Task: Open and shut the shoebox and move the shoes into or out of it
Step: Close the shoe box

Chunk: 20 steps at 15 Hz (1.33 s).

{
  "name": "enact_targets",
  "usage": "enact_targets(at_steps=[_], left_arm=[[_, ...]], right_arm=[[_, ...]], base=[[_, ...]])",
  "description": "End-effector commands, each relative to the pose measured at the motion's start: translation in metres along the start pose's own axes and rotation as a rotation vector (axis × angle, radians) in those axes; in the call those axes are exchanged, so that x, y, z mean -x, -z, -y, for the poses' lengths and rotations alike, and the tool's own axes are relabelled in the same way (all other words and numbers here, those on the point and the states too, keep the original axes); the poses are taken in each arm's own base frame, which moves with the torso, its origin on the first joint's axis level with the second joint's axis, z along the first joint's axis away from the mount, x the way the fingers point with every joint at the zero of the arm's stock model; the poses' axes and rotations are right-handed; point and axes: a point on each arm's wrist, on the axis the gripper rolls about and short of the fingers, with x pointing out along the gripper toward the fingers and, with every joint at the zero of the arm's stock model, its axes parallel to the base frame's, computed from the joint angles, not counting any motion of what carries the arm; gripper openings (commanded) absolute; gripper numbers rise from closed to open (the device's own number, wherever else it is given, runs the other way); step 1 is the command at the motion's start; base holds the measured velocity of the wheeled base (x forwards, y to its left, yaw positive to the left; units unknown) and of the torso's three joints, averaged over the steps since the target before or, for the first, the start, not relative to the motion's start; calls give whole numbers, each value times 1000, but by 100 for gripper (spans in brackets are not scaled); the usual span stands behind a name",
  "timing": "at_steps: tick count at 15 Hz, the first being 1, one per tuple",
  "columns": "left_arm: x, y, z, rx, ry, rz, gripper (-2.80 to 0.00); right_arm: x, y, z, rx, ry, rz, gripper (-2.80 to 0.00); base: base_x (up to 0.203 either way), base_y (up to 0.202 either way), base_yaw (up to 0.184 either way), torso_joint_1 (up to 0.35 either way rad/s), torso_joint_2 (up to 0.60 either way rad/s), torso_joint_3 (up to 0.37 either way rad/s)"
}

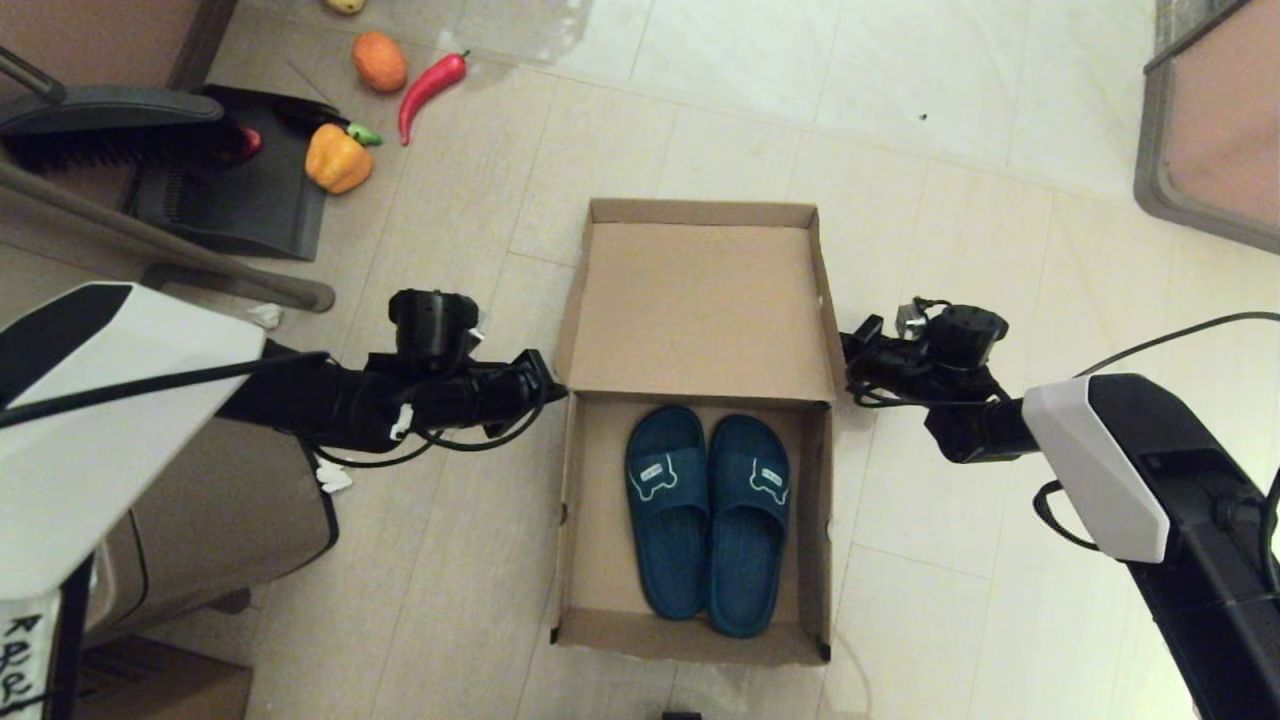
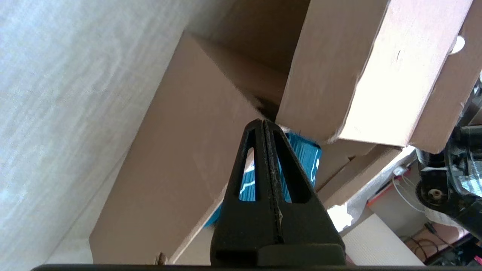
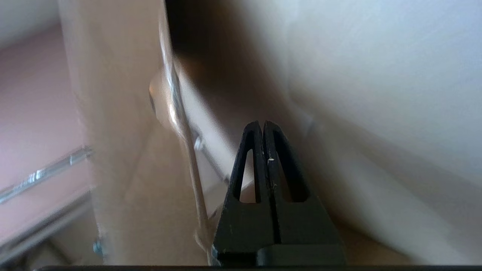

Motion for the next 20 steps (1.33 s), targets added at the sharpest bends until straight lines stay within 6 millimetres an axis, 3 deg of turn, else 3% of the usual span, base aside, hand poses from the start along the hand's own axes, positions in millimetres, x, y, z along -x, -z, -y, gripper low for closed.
enact_targets(at_steps=[1, 4, 8, 14, 20], left_arm=[[-1, 4, 3, 1, 6, -11, -280], [-2, 7, 7, -3, 13, -18, -280], [-2, 11, 7, -1, 12, -30, -280], [5, 9, 12, -4, 20, -22, -280], [8, 9, 20, -14, 38, -22, -280]], right_arm=[[-10, 15, 5, -15, -7, -32, -280], [-13, 18, 3, -10, -15, -29, -280], [-8, 8, -7, 3, -33, -27, -280], [5, -7, -31, 11, -197, -167, -280], [9, -10, -40, 24, -238, -238, -280]], base=[[0, 0, 0, 0, 0, 0], [0, 0, 0, 0, 0, 0], [0, 0, 0, 0, 0, 0], [0, 0, 0, 0, 0, 0], [0, 0, 0, 0, 0, 0]])
